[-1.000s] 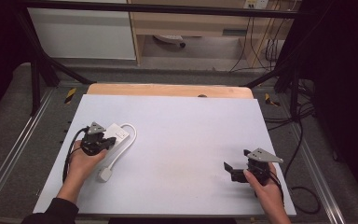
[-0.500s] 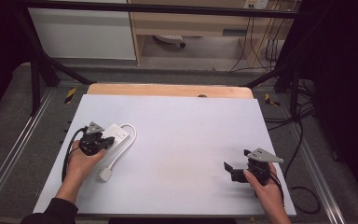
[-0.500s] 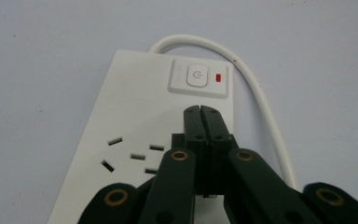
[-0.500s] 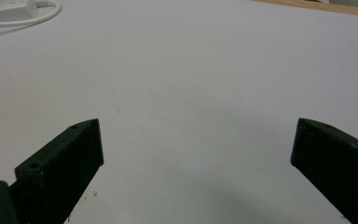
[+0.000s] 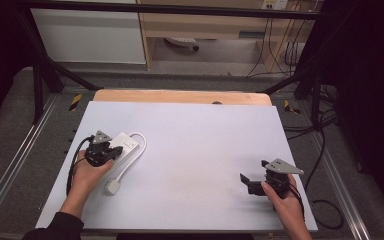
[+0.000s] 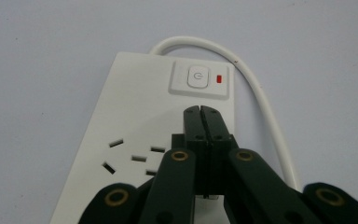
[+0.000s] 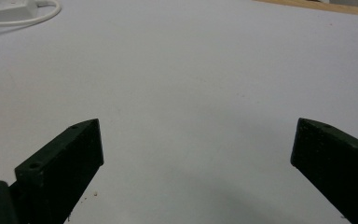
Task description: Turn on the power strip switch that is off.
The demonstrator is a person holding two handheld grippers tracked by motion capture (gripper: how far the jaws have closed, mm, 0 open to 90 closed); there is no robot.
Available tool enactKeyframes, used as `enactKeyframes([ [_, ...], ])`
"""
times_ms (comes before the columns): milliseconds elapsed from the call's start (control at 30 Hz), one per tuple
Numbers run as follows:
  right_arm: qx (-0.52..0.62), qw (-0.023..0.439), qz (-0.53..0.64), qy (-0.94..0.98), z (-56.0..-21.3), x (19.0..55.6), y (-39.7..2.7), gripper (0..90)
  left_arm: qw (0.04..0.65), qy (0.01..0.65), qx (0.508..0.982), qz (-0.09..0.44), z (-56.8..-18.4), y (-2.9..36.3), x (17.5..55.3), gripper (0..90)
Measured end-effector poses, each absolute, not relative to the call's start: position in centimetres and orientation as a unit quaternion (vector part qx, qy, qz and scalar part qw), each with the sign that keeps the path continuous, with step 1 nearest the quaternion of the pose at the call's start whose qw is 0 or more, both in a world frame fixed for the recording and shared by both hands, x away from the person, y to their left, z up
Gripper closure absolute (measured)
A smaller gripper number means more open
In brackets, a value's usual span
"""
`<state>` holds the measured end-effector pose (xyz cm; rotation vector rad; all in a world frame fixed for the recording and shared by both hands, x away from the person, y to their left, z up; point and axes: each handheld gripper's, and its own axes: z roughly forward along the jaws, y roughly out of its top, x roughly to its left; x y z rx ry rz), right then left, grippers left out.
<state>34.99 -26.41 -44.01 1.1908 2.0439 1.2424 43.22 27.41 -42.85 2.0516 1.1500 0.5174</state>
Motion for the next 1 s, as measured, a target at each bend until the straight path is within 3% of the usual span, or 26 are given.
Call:
enactKeyframes([
  [900, 0.437, 0.23, 0.453, 0.743, -44.09, 35.05, -26.37, 2.8, 0.407, 0.442, 0.769, 0.218, -42.06, 27.46, 43.09, 90.0],
  [1000, 0.437, 0.23, 0.453, 0.742, -44.13, 35.09, -26.42, 2.8, 0.411, 0.442, 0.765, 0.225, -41.88, 27.4, 43.05, 85.8],
])
